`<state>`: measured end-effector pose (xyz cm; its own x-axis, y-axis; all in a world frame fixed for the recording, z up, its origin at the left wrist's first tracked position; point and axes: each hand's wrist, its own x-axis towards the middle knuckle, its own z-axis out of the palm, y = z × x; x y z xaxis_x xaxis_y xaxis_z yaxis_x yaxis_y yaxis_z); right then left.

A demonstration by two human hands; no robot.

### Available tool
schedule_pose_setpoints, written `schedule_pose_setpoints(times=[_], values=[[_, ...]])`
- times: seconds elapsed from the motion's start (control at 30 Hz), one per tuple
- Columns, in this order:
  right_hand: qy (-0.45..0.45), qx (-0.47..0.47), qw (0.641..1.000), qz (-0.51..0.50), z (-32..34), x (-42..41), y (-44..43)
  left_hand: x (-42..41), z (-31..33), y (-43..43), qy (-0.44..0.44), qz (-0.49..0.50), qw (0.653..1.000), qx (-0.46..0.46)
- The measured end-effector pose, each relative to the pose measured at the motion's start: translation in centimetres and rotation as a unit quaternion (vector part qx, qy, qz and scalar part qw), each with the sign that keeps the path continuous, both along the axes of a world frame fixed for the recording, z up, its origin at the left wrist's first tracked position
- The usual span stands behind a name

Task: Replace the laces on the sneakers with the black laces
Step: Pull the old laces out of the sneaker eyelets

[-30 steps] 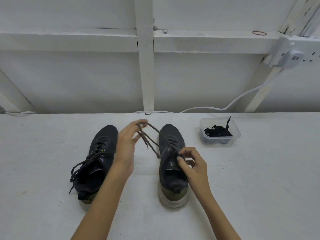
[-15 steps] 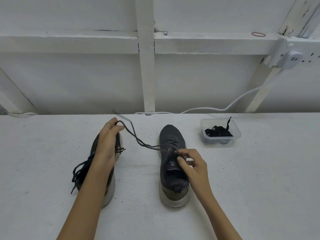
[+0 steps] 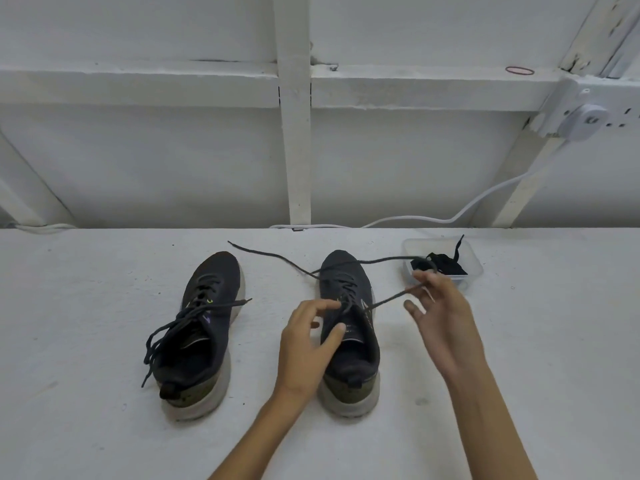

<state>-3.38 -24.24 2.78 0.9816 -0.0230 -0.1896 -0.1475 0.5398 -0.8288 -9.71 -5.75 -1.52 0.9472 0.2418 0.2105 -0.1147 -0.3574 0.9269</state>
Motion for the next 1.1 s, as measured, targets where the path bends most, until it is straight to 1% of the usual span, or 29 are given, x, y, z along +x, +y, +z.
schedule_pose_setpoints(times=[0.07,0.1,0.17,0.23,0.27,0.33,0.4,0.47,0.57,0.67,0.8,0.83,0.87,0.97,1.03,1.1], values=[[0.017,-0.041,0.999,-0.010,-0.5,0.1,-1.4,0.3,0.0,0.3,0.026,-0.002,1.000,-0.017],[0.031,-0.069,0.997,0.005,-1.1,0.1,-1.8,0.5,0.0,0.5,0.033,0.000,0.999,-0.026],[0.042,-0.123,0.987,0.093,-2.1,-0.3,-2.0,0.9,-0.1,0.6,0.046,-0.004,0.999,-0.029],[0.025,-0.200,0.958,0.204,-2.8,-1.0,-1.4,1.1,-0.4,0.5,0.057,-0.020,0.998,-0.010],[0.010,-0.246,0.940,0.235,-3.0,-1.3,-0.8,1.2,-0.7,0.3,0.057,-0.028,0.998,-0.002],[-0.016,-0.320,0.920,0.224,-3.0,-1.5,0.4,1.1,-1.2,-0.2,0.056,-0.042,0.998,-0.004],[-0.029,-0.350,0.918,0.186,-2.6,-1.3,1.4,0.9,-1.4,-0.6,0.070,-0.048,0.995,-0.043],[-0.037,-0.359,0.917,0.171,-2.3,-0.9,1.9,0.8,-1.4,-0.8,0.087,-0.057,0.991,-0.087],[-0.049,-0.369,0.911,0.180,-2.1,-0.3,2.2,0.8,-1.4,-0.8,0.096,-0.067,0.988,-0.103],[-0.069,-0.396,0.894,0.196,-2.0,0.5,2.4,0.8,-1.7,-0.9,0.100,-0.072,0.987,-0.106],[-0.133,-0.460,0.863,0.159,-2.7,2.1,3.2,1.0,-2.0,-0.5,0.106,-0.086,0.985,-0.103],[-0.140,-0.460,0.863,0.154,-3.0,2.3,3.4,1.1,-2.0,-0.4,0.106,-0.087,0.985,-0.105],[-0.137,-0.445,0.873,0.148,-3.3,2.4,3.6,1.1,-2.0,-0.3,0.103,-0.089,0.985,-0.109],[-0.080,-0.377,0.909,0.160,-3.1,2.1,2.7,1.0,-2.1,-0.1,0.100,-0.094,0.984,-0.118],[-0.028,-0.348,0.915,0.204,-3.0,1.5,1.6,1.0,-2.3,-0.3,0.098,-0.090,0.984,-0.120],[-0.005,-0.326,0.914,0.242,-3.1,0.8,1.1,1.1,-2.3,-0.4,0.093,-0.087,0.985,-0.116]])
